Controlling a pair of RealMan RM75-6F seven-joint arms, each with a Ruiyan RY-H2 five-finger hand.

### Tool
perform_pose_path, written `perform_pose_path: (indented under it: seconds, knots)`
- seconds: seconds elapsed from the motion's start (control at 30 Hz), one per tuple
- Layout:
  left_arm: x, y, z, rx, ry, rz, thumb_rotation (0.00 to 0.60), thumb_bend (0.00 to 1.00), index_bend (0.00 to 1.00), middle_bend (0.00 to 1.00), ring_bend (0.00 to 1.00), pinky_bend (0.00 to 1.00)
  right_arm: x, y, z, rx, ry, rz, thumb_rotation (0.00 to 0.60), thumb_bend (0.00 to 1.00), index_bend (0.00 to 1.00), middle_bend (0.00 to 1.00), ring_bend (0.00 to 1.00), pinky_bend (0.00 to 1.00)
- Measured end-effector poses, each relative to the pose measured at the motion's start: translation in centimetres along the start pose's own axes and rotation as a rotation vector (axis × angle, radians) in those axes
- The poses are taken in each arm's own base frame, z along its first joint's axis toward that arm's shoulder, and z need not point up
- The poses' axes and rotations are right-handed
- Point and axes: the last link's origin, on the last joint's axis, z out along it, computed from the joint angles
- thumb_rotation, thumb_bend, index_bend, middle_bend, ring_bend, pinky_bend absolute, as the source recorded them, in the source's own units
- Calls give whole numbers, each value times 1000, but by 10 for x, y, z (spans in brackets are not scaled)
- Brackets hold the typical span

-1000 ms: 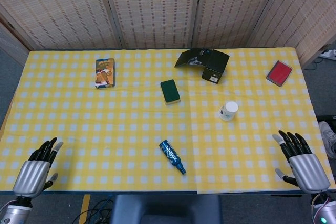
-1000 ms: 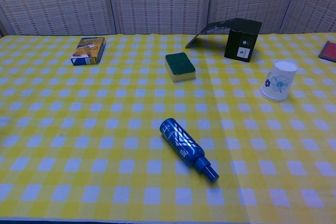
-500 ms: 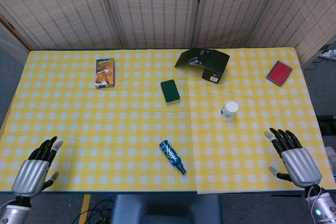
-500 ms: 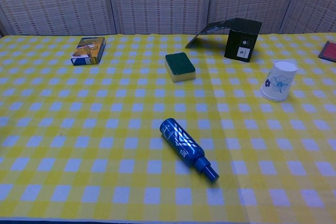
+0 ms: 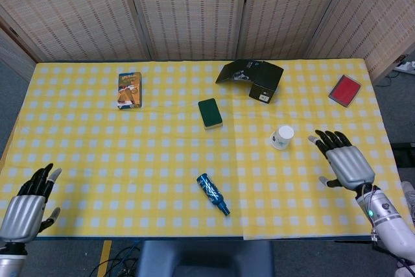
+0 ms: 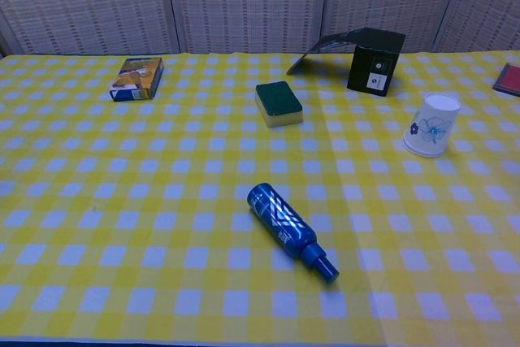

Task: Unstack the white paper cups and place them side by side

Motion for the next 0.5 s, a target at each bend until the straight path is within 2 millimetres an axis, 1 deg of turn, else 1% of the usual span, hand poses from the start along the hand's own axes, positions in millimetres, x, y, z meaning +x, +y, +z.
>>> perform_pose_path:
  seconds: [0.13, 0.3, 0.5]
  knots:
    - [-3, -1, 3, 2, -17, -3, 600, 318, 42, 0, 0, 228, 10, -5, 27, -7, -32, 24, 600, 210, 118, 0, 0, 0]
    - [-4, -3, 5, 8, -25, -9, 600, 317, 42, 0, 0, 229, 21, -5, 57, -27, -63, 58, 600, 211, 119, 0, 0, 0]
    - [-4, -5, 6, 14, -27, -10, 600, 318, 42, 0, 0, 229, 23, -6, 87, -33, -106, 105, 600, 214, 139, 0, 0, 0]
